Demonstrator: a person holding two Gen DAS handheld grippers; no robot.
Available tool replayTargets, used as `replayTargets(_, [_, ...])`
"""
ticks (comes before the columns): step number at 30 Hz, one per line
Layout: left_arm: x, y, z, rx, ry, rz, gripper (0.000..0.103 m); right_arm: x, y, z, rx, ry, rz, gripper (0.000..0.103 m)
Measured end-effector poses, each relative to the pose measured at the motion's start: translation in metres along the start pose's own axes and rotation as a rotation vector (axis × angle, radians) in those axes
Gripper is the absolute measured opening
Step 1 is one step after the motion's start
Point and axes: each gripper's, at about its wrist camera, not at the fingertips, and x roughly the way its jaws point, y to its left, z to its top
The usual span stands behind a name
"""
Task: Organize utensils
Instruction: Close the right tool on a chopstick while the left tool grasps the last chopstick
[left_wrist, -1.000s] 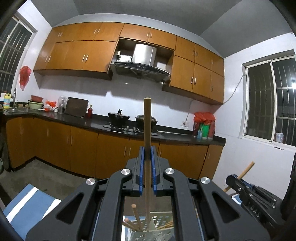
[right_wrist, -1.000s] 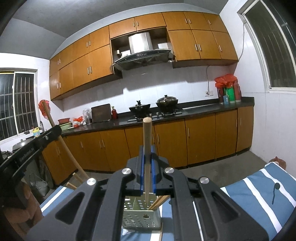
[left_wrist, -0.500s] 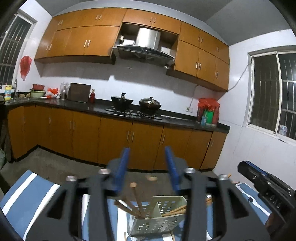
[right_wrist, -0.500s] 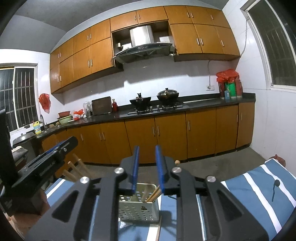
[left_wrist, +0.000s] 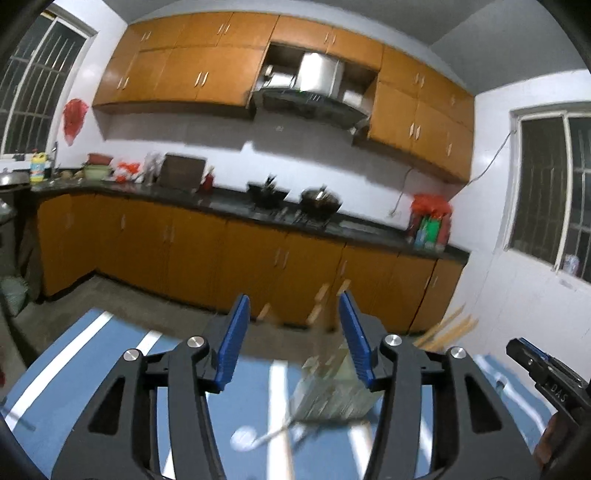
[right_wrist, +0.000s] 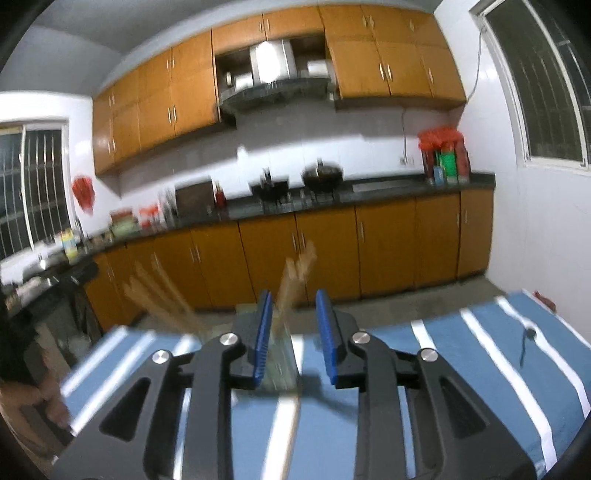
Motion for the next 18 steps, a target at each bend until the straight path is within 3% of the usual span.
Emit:
replayTargets(5, [0.012,0.022,-0.063,0.033,0.231,0.073,0.052,0.03,-0.01,-0.077,0.016,0.27,-0.023,0.026])
replayTargets(10, [0.025,0.034,-0.122,0.023,0.446,0.089,0.052,0.047,-0.005,-0.143,0.063,0.487,0.025,0.025])
replayTargets(13, [0.025,0.032,-0.143,0.027,0.513,0.081,0.051,0.05,0.01,-0.156,0.05,0.524,0.05,0.025])
replayTargets(18, [0.026,0.02,-0.157,0.048,0.558,0.046,0.051,0.057,0.024,-0.16,0.007,0.552,0.07,0.025])
